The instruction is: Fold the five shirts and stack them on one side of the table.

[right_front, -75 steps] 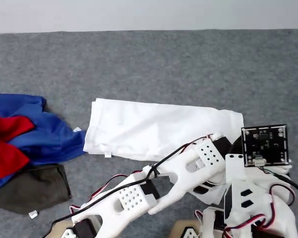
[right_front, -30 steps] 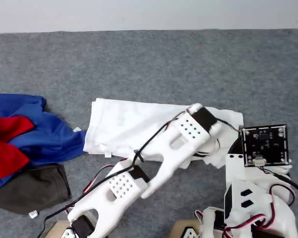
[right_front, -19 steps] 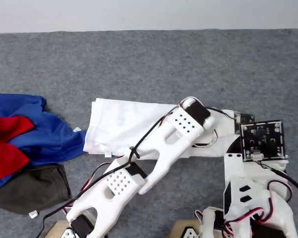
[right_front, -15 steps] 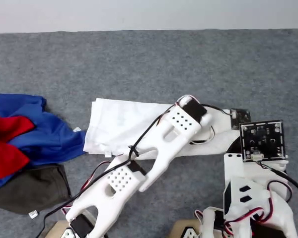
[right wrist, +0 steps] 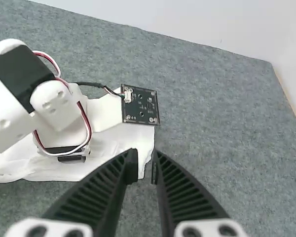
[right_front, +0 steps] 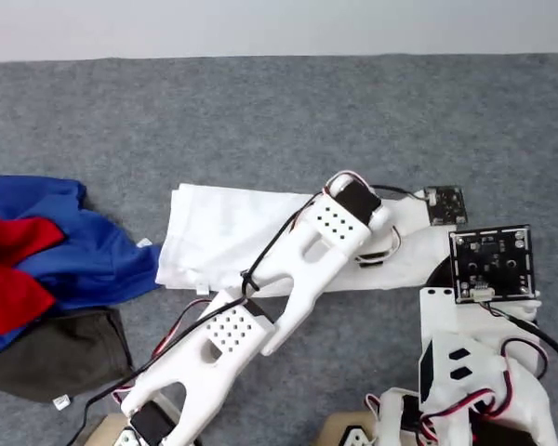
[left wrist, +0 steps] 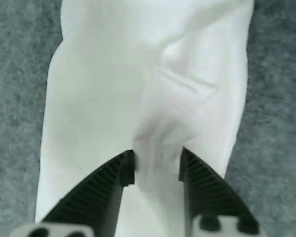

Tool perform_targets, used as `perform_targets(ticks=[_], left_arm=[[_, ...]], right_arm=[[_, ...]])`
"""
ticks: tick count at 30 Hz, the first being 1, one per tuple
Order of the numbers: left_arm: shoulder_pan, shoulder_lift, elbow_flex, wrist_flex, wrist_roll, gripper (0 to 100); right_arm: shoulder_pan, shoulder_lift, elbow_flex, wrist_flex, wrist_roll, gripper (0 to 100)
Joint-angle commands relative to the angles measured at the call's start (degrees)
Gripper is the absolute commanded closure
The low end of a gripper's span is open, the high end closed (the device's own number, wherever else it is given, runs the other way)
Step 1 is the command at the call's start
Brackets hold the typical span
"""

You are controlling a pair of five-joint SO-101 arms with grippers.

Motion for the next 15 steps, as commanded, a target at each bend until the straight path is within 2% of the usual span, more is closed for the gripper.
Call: perform_targets(ticks=[1,12,15], left_arm=[[-1.67,-0.88,-4.79,1.23,1.05,83],[-6.68,-1.32,-5.93,1.23,2.9,83],[-6.24,-3.6,-7.69,4.75,3.69,83]], right_arm=[[-0.22,-0.13,-0.26,-0.75,-0.18,93.5],[-0.22,-0.13,-0.26,-0.75,-0.26,93.5],[-0.13,-0.13,-0.26,-0.75,-0.35,93.5]])
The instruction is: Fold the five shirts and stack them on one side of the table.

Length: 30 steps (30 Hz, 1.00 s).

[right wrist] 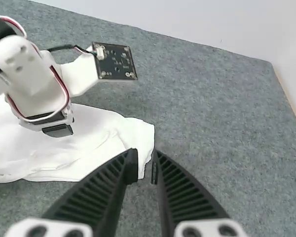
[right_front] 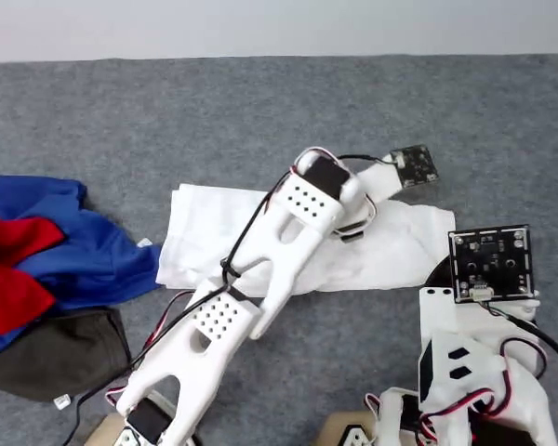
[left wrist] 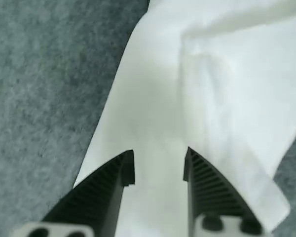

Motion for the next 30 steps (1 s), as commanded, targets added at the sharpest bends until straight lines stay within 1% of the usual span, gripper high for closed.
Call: perform_targets(ticks=[1,5,12,15,19,22,30], left_arm=[[0.7,-4.57,-4.26,4.22,2.02,83],[2.9,-8.44,-6.2,8.09,3.43,83],[6.33,-10.29,2.51,8.09,4.4,83],[6.86,-9.93,7.16,6.77,4.4,83],[6.59,-6.77,10.07,5.1,4.31,83],[4.48,-2.9,8.4,4.48,4.13,83],[-5.89,1.76,-2.51,4.66,4.13,83]], right_arm=[[-0.13,-0.13,-0.26,-0.75,-0.44,93.5],[-0.13,-0.13,-0.18,-0.75,-0.53,93.5],[-0.13,0.04,1.67,-0.75,-0.53,93.5],[-0.13,0.22,1.67,-0.75,-0.53,93.5],[-0.13,0.04,2.81,-0.92,-0.53,93.5],[-0.13,-0.04,2.81,-0.66,-0.44,93.5],[-0.04,-0.13,2.81,-0.66,-0.44,93.5]])
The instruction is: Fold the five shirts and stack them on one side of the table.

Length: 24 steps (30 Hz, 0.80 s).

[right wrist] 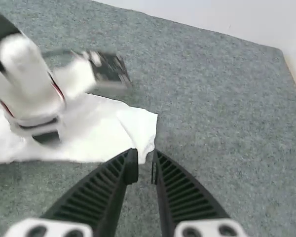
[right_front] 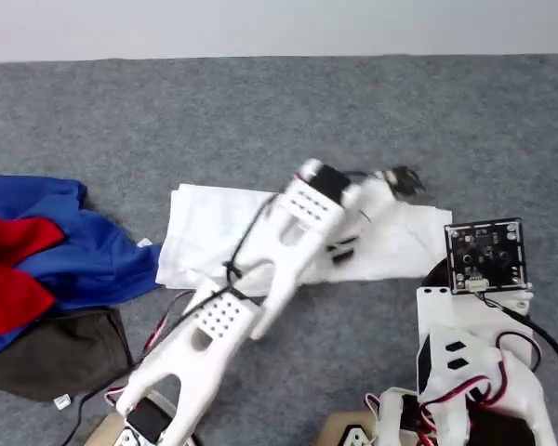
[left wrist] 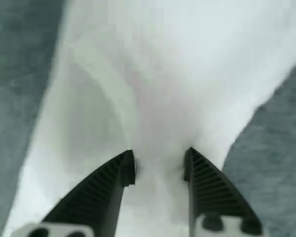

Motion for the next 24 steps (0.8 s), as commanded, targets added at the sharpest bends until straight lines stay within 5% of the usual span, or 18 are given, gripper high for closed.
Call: perform_targets(ticks=[1,24], left_arm=[[-4.22,-0.44,-4.79,-0.7,0.09,83],[0.09,-5.98,-5.05,2.29,0.44,83]], right_arm=[[-0.04,-0.13,-0.26,-0.66,-0.44,93.5],[-0.04,-0.13,-0.26,-0.75,-0.09,93.5]])
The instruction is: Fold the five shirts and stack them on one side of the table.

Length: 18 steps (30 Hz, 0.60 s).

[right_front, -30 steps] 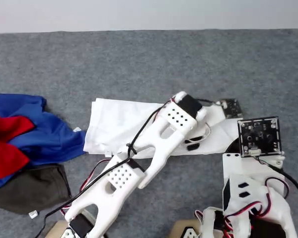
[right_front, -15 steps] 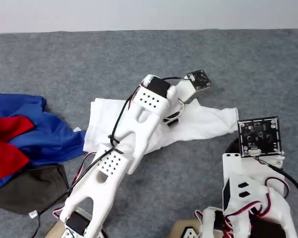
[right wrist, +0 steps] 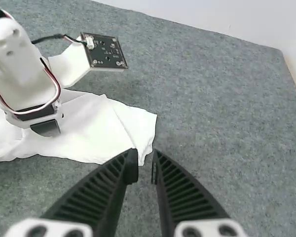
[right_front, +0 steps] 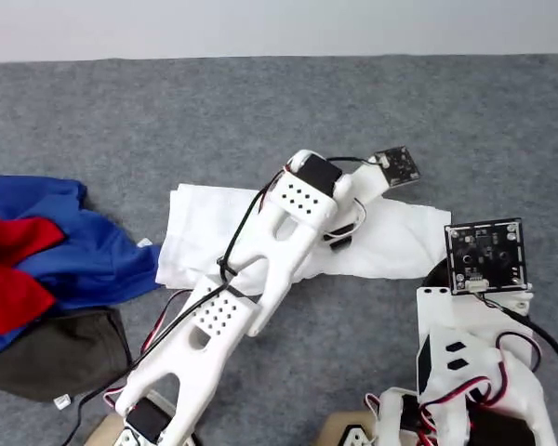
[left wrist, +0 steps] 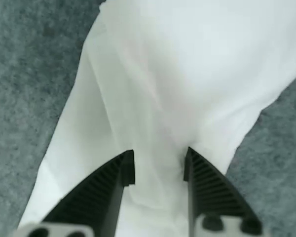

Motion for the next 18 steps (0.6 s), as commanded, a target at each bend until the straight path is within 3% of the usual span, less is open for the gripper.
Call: perform_targets(ticks=[1,18], left_arm=[[-1.05,-5.98,-2.07,1.14,0.35,83],[-5.45,-0.26,-2.07,1.14,0.18,83]], right_arm=[[-0.04,-0.13,-0.26,-0.75,-0.09,93.5],[-0.04,-0.04,-0.26,-1.19,-0.09,93.5]])
